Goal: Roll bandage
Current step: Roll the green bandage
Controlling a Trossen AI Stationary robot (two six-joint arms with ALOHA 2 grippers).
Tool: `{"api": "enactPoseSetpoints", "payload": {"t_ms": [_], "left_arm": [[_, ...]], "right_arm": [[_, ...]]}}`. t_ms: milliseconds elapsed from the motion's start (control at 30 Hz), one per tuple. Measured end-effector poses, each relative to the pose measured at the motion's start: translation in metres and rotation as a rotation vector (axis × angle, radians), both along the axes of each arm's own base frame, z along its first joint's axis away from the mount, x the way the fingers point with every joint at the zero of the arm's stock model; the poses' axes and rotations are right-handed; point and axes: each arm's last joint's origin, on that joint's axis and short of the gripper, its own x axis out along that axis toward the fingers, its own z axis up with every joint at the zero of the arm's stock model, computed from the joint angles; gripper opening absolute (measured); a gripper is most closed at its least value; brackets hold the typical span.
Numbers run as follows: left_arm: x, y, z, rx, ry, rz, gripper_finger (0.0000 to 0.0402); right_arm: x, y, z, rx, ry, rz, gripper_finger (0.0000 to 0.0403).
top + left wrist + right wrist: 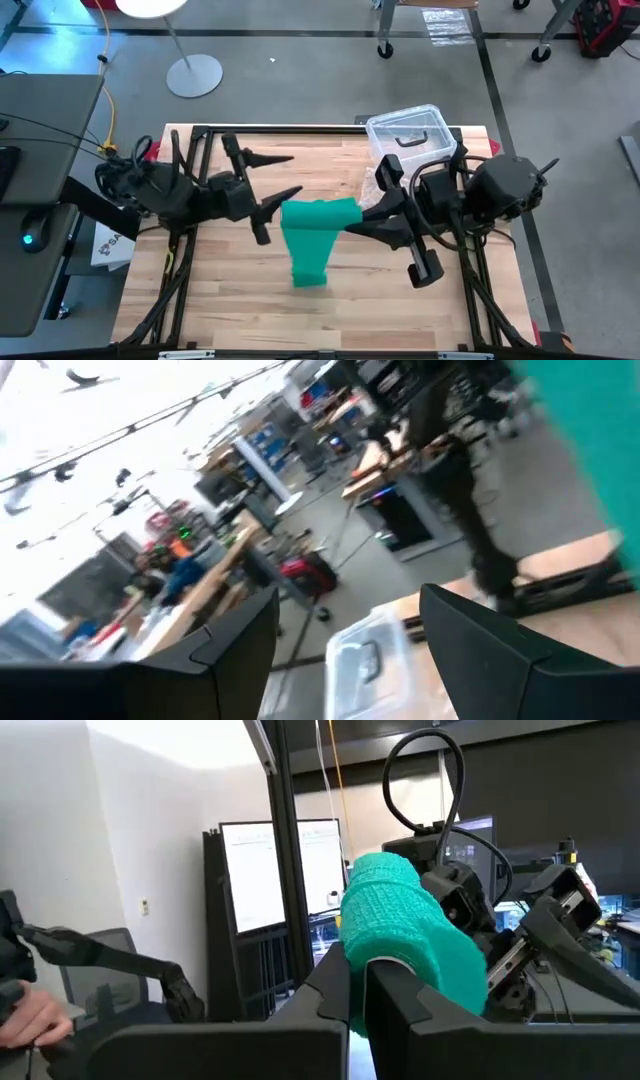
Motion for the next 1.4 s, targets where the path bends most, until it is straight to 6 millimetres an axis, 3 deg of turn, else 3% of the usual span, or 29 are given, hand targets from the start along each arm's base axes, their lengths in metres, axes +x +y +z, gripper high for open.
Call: {"api": "enactPoseSetpoints", "payload": {"t_ms": [133, 267, 367, 567, 800, 1033, 1200, 1400], "left_arm": [[-0.017, -0.001, 0.008, -0.109, -0.082, 0.093, 0.024], [-0.044, 0.005, 0.023, -0.397, -0.209, -0.139, 0.0232], [-0.052, 0.001, 0.028, -0.521, -0.249, -0.254, 0.0222], [-0.028, -0.022, 0.015, -0.561, -0.229, -0.298, 0.0201], [-0.011, -0.033, 0.013, -0.485, -0.266, -0.247, 0.02], [-0.007, -0.025, 0.021, -0.515, -0.339, -0.27, 0.0197], [-0.003, -0.022, 0.018, -0.533, -0.329, -0.276, 0.0172], [-0.015, -0.025, 0.02, -0.464, -0.303, -0.227, 0.0155]], "right_arm": [[-0.005, 0.001, 0.001, 0.001, 0.008, -0.009, 0.0003], [-0.015, -0.003, 0.003, -0.001, 0.045, -0.062, 0.0003], [-0.021, -0.007, 0.002, -0.001, 0.09, -0.083, 0.0003], [-0.018, -0.018, -0.004, 0.009, 0.161, -0.105, 0.0003], [-0.011, -0.023, -0.009, 0.01, 0.198, -0.086, 0.0003], [-0.011, -0.023, -0.009, 0.01, 0.197, -0.082, 0.0003], [-0.011, -0.023, -0.009, 0.003, 0.195, -0.088, 0.0003], [-0.011, -0.023, -0.009, 0.002, 0.196, -0.09, 0.0003]]}}
